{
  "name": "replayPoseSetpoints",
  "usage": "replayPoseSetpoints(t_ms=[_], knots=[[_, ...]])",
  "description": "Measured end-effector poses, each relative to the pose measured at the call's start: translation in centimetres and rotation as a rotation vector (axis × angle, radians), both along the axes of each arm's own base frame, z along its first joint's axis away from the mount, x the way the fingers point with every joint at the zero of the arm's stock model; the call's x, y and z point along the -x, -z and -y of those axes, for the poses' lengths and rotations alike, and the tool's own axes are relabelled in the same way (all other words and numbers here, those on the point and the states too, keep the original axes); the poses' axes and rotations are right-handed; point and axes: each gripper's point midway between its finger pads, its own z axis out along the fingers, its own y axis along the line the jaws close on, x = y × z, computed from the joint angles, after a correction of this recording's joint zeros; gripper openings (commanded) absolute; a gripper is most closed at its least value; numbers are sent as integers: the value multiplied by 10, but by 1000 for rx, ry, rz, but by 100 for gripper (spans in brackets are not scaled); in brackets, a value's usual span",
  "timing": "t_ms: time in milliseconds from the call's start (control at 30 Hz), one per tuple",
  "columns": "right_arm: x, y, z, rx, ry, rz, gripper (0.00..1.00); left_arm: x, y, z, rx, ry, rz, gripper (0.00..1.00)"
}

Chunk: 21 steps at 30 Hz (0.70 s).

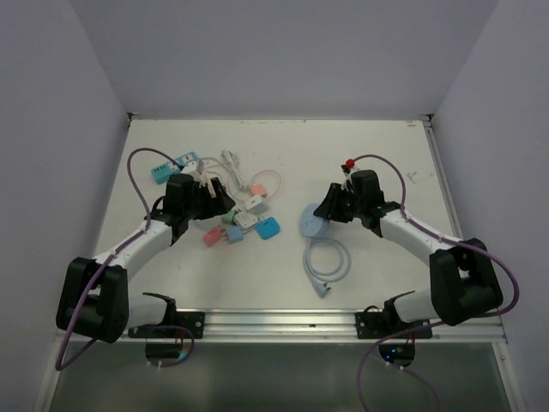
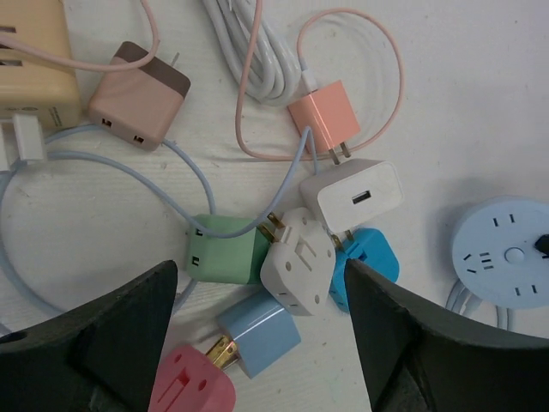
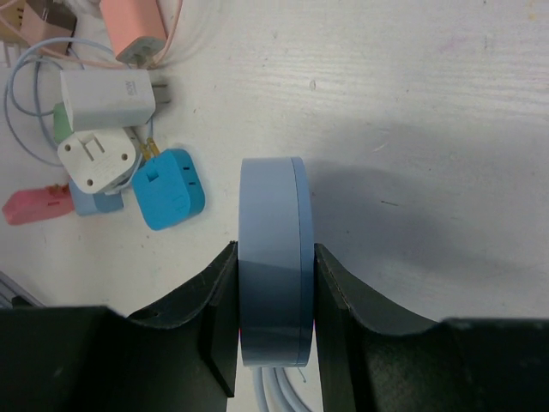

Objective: Pull the plug off the socket

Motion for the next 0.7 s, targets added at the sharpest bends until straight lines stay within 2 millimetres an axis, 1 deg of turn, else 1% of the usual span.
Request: replayPoseSetpoints(t_ms=[100,133,200,333,400,500,567,633,667,700], knots=[[-7,4,4,-19,37,-13,0,4,-21,-6,-3,-19,42,89],[-11,6,5,-27,51,-15,0,6,-30,-9,-9,-27,60,94],[-18,8,8,-42,78,-17,0,5,-56,-16,-27,-49,118,100],[-36,14,13,-80,150,-20,0,7,-118,-36,-83,-115,264,100],[-46,14,16,-99,185,-8,0,11,-148,-50,-124,-162,340,100],[-72,15,23,-128,245,17,0,21,-178,-74,-193,-246,433,100],[-95,16,28,-135,274,28,0,31,-188,-92,-244,-310,473,100],[-119,15,29,-144,289,42,7,38,-192,-106,-287,-363,498,100],[-131,15,29,-147,294,51,13,42,-192,-114,-310,-392,510,100],[-141,14,29,-151,298,59,29,46,-188,-120,-328,-413,511,100]])
